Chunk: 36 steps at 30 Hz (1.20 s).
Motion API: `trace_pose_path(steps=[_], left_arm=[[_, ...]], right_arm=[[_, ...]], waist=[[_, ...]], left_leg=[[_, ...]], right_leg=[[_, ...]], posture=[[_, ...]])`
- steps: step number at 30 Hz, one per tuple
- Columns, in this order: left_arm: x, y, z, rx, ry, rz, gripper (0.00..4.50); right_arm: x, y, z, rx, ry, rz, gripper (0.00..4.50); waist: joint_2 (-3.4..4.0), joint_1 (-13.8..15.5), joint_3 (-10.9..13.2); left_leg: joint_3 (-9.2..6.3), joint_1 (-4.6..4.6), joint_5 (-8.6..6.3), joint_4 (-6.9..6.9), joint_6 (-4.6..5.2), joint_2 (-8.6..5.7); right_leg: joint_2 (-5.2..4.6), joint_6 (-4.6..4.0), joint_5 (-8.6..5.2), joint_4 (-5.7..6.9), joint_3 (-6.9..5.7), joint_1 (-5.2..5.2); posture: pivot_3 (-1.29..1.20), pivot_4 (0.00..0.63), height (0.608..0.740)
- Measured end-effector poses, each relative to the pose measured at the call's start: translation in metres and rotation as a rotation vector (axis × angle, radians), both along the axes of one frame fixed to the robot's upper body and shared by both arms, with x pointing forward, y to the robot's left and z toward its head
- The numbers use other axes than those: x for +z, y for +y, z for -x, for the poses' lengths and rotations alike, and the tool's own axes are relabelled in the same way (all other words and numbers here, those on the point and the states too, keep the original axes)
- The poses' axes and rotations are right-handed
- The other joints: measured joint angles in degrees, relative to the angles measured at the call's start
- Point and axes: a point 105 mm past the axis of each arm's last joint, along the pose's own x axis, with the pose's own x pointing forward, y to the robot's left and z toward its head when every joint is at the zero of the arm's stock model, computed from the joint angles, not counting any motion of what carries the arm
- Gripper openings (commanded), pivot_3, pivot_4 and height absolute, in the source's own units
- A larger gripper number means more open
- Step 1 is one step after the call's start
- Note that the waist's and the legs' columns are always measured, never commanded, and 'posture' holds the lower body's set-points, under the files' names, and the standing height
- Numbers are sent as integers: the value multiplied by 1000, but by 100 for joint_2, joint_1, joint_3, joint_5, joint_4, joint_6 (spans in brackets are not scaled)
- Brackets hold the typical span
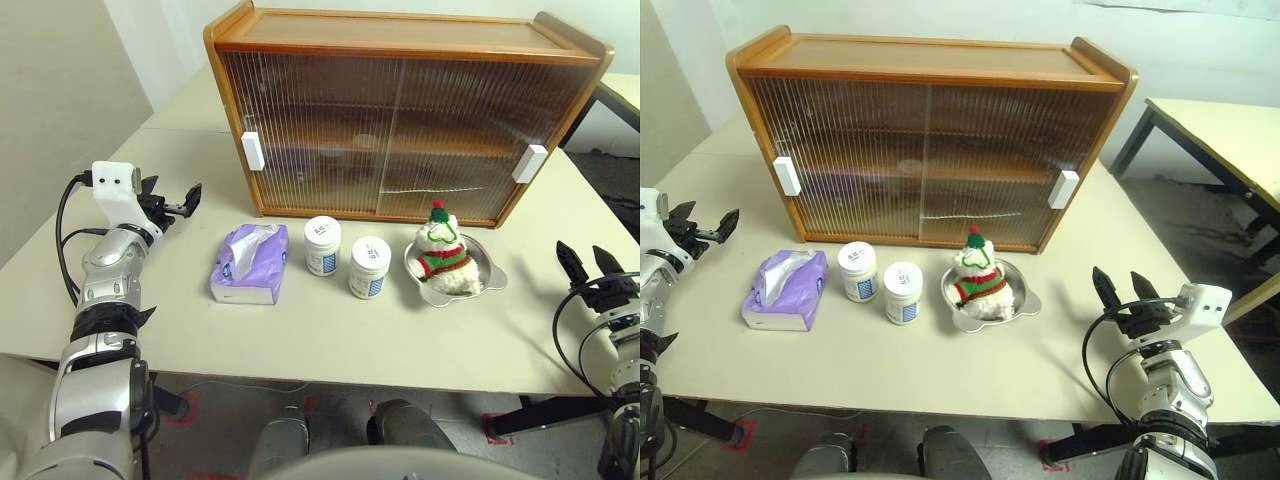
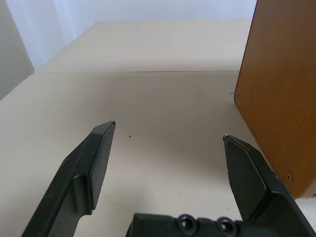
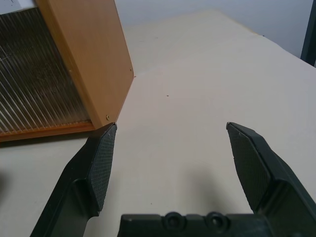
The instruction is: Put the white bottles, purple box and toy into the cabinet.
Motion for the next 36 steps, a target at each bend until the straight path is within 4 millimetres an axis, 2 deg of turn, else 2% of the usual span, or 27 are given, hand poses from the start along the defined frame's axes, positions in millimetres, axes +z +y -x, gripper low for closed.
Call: trace_pose_path(steps=[5, 7, 10, 11, 15, 17, 19, 24, 29, 33, 36], left_arm=[[7, -9, -1, -22, -66, 10, 4500], [11, -12, -1, -36, -94, 12, 4500], [17, -22, -2, -80, -134, 30, 4500], [20, -25, -2, -97, -150, 26, 4500], [23, -38, 9, -201, -181, -26, 4500], [20, -41, 14, -230, -169, -52, 4097], [22, -40, 17, -231, -176, -63, 3622], [39, -48, 18, -257, -243, -101, 1784], [42, -64, 14, -310, -246, -127, 19], [45, -79, 7, -363, -245, -150, 19], [47, -83, 5, -374, -246, -172, 19]], right_arm=[[4, -2, -2, 6, 3, -2, 4453], [8, -2, -6, 18, 0, -14, 4453], [10, 9, -12, 101, 1, -44, 4453], [13, 13, -14, 138, -11, -49, 4453], [46, 38, -14, 368, -126, -50, 4453], [53, 49, -2, 492, -101, -35, 4500], [51, 51, 10, 546, -46, -26, 4500], [56, 58, 25, 636, -14, -20, 4500], [70, 76, 28, 743, -38, 7, 4500], [70, 89, 29, 802, -34, 5, 4500], [69, 95, 28, 823, -34, 1, 4500]], waist=[[0, 12, 0], [0, 34, 5], [0, 68, 12], [1, 73, 11], [11, 68, 5], [4, 84, 2], [2, 117, 3], [9, 127, 8], [8, 100, 10], [4, 116, 13], [4, 122, 13]], left_leg=[[1, -3, 0, 1, 0, -2], [1, -3, 0, 1, 0, -1], [4, -1, 0, 2, -1, 0], [4, -2, 1, 2, -1, -1], [22, -6, -1, 2, -1, -7], [21, -17, -7, 14, -7, -7], [20, -26, -12, 23, -14, -7], [22, -39, -37, 69, -19, -7], [22, -39, -49, 95, -26, -6], [21, -43, -50, 96, -27, -6], [21, -46, -56, 96, -27, -6]], right_leg=[[-1, 1, 0, 0, 1, -1], [0, 0, 0, 0, 0, -1], [2, 0, 0, 1, -2, -1], [2, 1, 0, 1, -2, -1], [5, -8, -8, -1, 0, -1], [5, -16, -19, -1, -15, 1], [4, -17, -23, -2, -17, 1], [6, 8, -37, 1, -17, 3], [7, 7, -36, 5, -17, 10], [6, 5, -35, 5, -16, 9], [6, 6, -36, 5, -16, 7]], posture=[[-149, 2, 740], [-120, 21, 740], [-149, 8, 740], [-169, 11, 740], [-196, 9, 740], [-194, 11, 740], [-188, 14, 740], [-184, 26, 740], [-181, 24, 740], [-186, 19, 740], [-186, 17, 740]])
